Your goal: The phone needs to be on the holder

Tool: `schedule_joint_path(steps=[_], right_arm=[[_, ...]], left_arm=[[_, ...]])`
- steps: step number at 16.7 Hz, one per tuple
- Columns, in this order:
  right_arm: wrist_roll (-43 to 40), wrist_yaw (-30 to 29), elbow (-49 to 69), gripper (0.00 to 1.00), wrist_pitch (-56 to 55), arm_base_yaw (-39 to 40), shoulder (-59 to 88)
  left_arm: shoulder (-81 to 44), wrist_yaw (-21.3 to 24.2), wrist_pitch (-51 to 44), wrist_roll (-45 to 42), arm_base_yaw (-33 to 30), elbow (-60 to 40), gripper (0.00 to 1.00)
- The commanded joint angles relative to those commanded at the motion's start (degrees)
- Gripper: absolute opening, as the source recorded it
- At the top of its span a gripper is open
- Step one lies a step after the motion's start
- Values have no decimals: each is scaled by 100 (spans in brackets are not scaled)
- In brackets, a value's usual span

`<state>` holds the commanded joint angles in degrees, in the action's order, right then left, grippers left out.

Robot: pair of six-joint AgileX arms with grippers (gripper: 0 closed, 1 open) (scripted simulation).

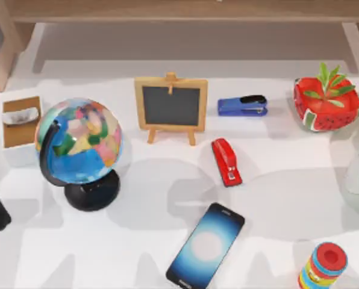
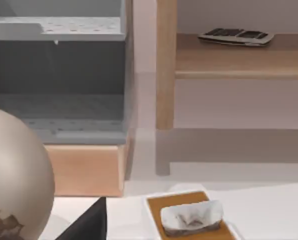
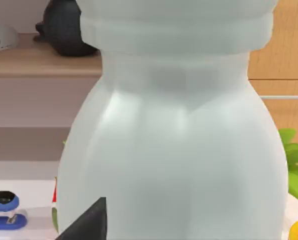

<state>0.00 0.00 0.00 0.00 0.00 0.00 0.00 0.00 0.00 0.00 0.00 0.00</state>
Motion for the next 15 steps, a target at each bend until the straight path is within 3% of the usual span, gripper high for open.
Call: schedule_joint_path(steps=[6,15], right_arm=[[260,6,553,100,239,141,397],[2360,-253,4317,100,1994,1083,3423]], left_arm=[[0,0,0,0,0,0,100],[0,0,0,0,0,0,100]])
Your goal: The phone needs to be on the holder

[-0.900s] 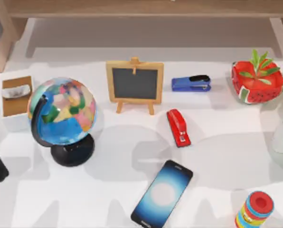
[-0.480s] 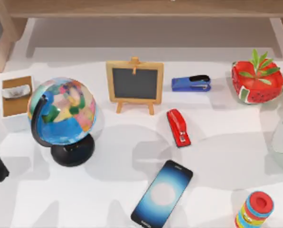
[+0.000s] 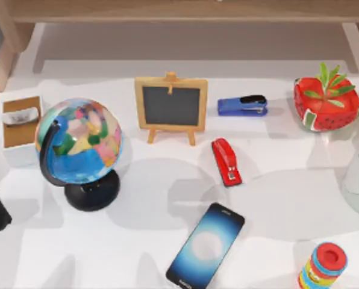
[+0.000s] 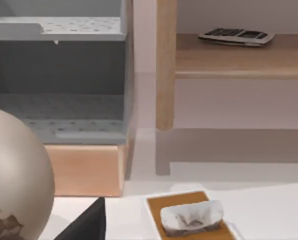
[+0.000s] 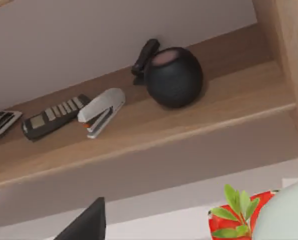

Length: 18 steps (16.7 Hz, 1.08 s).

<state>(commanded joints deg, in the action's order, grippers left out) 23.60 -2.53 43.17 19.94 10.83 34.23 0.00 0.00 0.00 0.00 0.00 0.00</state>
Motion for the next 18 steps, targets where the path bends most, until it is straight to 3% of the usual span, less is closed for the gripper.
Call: schedule_joint_path(steps=[9,18], right_arm=[[3120,-258,3165,100,2376,1891,4384],[5531,65,4192,100,3769,3698,7377]], left_arm=[[0,0,0,0,0,0,100],[0,0,0,0,0,0,100]])
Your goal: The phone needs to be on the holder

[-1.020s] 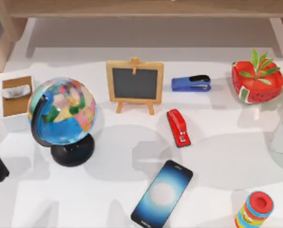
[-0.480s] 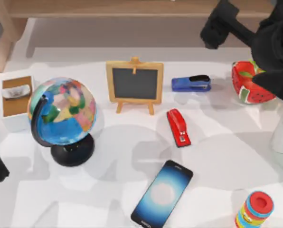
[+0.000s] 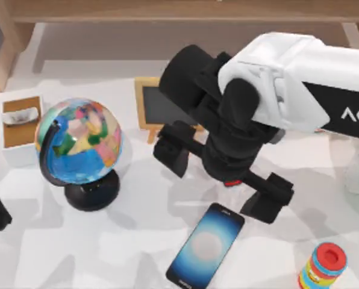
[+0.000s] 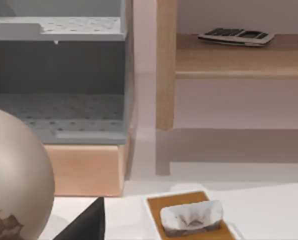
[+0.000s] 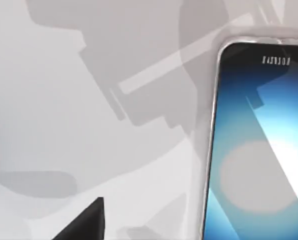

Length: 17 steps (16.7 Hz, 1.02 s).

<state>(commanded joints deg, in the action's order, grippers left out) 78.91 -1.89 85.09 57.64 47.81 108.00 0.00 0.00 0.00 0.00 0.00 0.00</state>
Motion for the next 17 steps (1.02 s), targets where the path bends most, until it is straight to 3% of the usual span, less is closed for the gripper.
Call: schedule_joint_path(steps=[4,11,17], right_arm=[[507,168,-66,100,246,321,543],[544,179,-90,100,238,321,587],[556,182,-718,100,-913,344,1077]], left_arm=[[0,0,0,0,0,0,100],[0,0,0,0,0,0,100],[0,0,0,0,0,0,100]])
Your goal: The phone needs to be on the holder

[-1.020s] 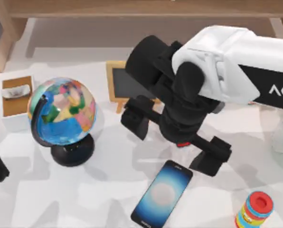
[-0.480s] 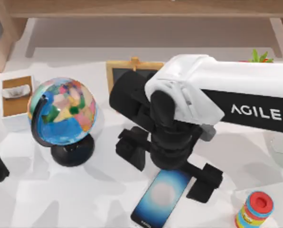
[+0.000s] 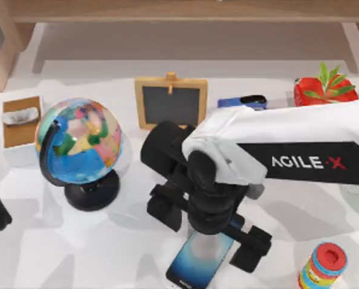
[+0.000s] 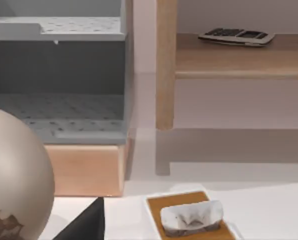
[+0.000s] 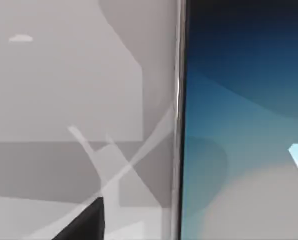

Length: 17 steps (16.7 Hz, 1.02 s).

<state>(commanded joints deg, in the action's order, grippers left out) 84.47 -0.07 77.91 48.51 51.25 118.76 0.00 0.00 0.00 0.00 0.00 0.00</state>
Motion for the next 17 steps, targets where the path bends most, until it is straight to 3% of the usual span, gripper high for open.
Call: schedule_joint_path(steps=[7,17], right_arm=[[16,-2,-266,100,-434,12,222],[16,-2,-266,25,-434,12,222]], left_arm=[[0,0,0,0,0,0,100],[0,0,0,0,0,0,100]])
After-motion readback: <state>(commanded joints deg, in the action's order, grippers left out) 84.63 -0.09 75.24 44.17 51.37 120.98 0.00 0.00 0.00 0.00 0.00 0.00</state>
